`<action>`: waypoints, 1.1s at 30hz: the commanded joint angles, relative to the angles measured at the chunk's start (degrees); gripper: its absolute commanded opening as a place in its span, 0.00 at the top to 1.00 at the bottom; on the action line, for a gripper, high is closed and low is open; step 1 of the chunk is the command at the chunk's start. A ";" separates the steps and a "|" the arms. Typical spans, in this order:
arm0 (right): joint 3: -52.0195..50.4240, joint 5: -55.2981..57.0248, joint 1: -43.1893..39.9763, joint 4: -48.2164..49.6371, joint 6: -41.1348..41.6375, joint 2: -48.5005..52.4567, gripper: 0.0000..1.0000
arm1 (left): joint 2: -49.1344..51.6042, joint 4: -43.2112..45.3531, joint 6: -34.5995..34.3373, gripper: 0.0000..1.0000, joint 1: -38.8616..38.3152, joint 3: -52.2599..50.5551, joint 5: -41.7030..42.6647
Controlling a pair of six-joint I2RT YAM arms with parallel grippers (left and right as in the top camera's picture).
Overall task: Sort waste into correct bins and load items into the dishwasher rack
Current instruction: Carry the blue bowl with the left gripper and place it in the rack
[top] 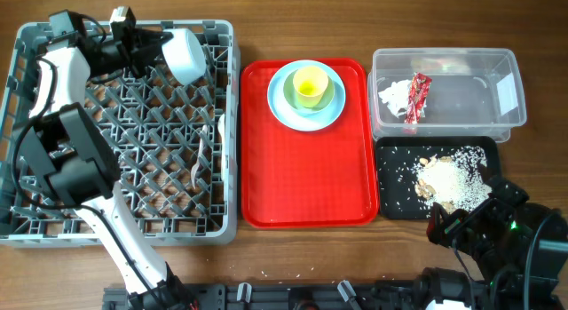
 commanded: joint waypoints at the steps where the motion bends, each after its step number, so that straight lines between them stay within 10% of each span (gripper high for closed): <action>1: 0.50 -0.48 -0.35 -0.11 3.15 -0.26 0.00 | 0.94 -1.92 0.50 0.95 0.87 -0.04 -5.60; 6: 0.48 -0.48 -0.35 -0.11 3.13 -0.26 0.00 | 0.79 -6.75 0.72 0.91 2.75 -0.02 -17.49; 12: 0.48 -0.48 -0.35 -0.11 3.15 -0.26 0.00 | -2.71 -7.54 0.68 0.52 5.81 0.11 -22.43; 22: 0.48 -0.46 -0.35 -0.11 3.15 -0.26 0.00 | -21.86 -11.76 0.52 0.31 4.96 1.16 -45.31; 28: 0.48 -0.48 -0.35 -0.11 3.15 -0.26 0.00 | -26.32 -16.35 1.92 0.96 -8.85 0.57 -72.83; 33: 0.48 -0.48 -0.35 -0.11 3.13 -0.26 0.00 | -20.94 -15.17 2.23 0.96 -18.95 -0.50 -83.65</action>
